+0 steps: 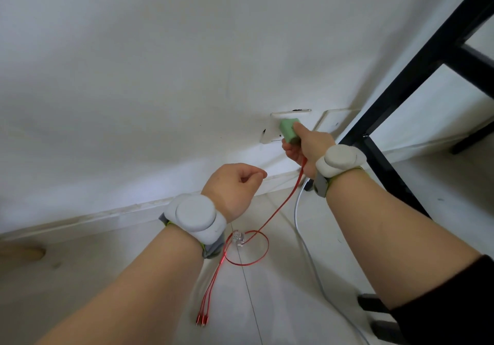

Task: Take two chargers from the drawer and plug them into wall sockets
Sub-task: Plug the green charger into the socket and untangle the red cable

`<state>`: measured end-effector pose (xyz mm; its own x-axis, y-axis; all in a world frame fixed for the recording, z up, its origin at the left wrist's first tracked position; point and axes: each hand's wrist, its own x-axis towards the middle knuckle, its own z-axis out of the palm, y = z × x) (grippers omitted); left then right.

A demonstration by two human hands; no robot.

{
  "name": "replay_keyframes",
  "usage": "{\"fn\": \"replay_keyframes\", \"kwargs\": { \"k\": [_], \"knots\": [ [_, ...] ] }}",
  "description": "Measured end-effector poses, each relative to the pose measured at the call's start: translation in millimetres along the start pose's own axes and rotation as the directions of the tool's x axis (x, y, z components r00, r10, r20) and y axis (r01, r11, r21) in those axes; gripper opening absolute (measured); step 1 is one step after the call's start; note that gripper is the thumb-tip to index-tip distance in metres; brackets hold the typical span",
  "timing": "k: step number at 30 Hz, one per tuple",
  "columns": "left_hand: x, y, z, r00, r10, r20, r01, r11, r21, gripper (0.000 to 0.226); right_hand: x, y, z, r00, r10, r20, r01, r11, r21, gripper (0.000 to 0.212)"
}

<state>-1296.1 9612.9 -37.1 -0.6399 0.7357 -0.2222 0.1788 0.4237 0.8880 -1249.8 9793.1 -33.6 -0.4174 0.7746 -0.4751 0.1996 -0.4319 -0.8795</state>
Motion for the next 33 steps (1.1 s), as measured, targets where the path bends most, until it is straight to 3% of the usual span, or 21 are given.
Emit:
{"fn": "replay_keyframes", "kwargs": {
  "k": [3, 5, 7, 9, 10, 12, 15, 18, 21, 24, 26, 29, 31, 33],
  "knots": [
    [-5.9, 1.5, -1.9, 0.999, -0.010, 0.040, 0.007, 0.995, 0.095, 0.027, -14.8, 18.4, -6.0, 0.986, 0.013, 0.165, -0.015, 1.000, 0.009, 0.041],
    [-6.9, 0.6, -4.8, 0.999, -0.018, 0.051, 0.011, 0.990, 0.141, 0.027, -24.8, 47.2, -13.4, 0.978, 0.017, 0.209, -0.012, 1.000, -0.028, 0.034],
    [-9.6, -0.6, -8.3, 0.998, -0.034, 0.058, 0.022, 0.980, 0.197, 0.028, -38.5, 84.1, -23.3, 0.978, 0.056, 0.203, 0.008, 0.953, -0.302, 0.023],
    [-12.0, -2.7, -9.9, 0.995, -0.064, 0.078, 0.043, 0.966, 0.255, 0.030, -52.2, 111.9, -29.4, 0.962, 0.156, 0.224, 0.016, 0.787, -0.617, 0.018],
    [-13.8, -3.9, -9.4, 0.992, -0.086, 0.094, 0.055, 0.953, 0.297, 0.031, -59.3, 117.0, -29.2, 0.953, 0.203, 0.224, -0.010, 0.763, -0.646, 0.020],
    [-16.1, -7.1, -7.4, 0.984, -0.134, 0.121, 0.075, 0.912, 0.403, 0.036, -68.6, 110.9, -24.6, 0.939, 0.226, 0.259, -0.070, 0.862, -0.501, 0.024],
    [-19.1, -10.1, -6.6, 0.966, -0.211, 0.147, 0.100, 0.834, 0.542, 0.045, -74.9, 78.9, -18.6, 0.932, 0.114, 0.345, -0.043, 0.978, -0.206, 0.028],
    [-22.7, -12.8, -6.7, 0.939, -0.251, 0.236, 0.045, 0.769, 0.638, 0.052, -78.4, 49.5, -18.2, 0.907, 0.008, 0.420, -0.039, 0.997, 0.065, 0.030],
    [-25.6, -10.9, -6.4, 0.937, -0.200, 0.287, -0.007, 0.810, 0.587, 0.033, -83.7, 31.2, -19.6, 0.908, -0.031, 0.418, -0.091, 0.959, 0.269, 0.031],
    [-26.2, -11.7, -5.5, 0.958, -0.119, 0.262, -0.013, 0.892, 0.453, 0.022, -85.9, 26.8, -21.5, 0.915, -0.040, 0.402, -0.125, 0.918, 0.376, 0.031],
    [-25.4, -14.8, -4.7, 0.981, -0.108, 0.160, 0.035, 0.915, 0.401, 0.020, -86.7, 27.1, -22.5, 0.913, -0.038, 0.407, -0.145, 0.900, 0.410, 0.031],
    [-23.7, -17.0, -4.4, 0.992, -0.126, 0.008, 0.114, 0.919, 0.377, 0.046, -89.3, 24.8, -22.6, 0.903, -0.048, 0.427, -0.163, 0.881, 0.444, 0.029],
    [-22.8, -13.8, -3.8, 0.996, -0.093, 0.013, 0.084, 0.942, 0.325, 0.060, -90.8, 22.3, -22.4, 0.890, -0.066, 0.451, -0.162, 0.880, 0.447, 0.029],
    [-22.0, -9.2, 0.6, 0.997, -0.032, 0.076, 0.012, 0.968, 0.251, 0.051, -92.9, 21.4, -22.7, 0.876, -0.082, 0.475, -0.150, 0.890, 0.431, 0.029]
  ]
}}
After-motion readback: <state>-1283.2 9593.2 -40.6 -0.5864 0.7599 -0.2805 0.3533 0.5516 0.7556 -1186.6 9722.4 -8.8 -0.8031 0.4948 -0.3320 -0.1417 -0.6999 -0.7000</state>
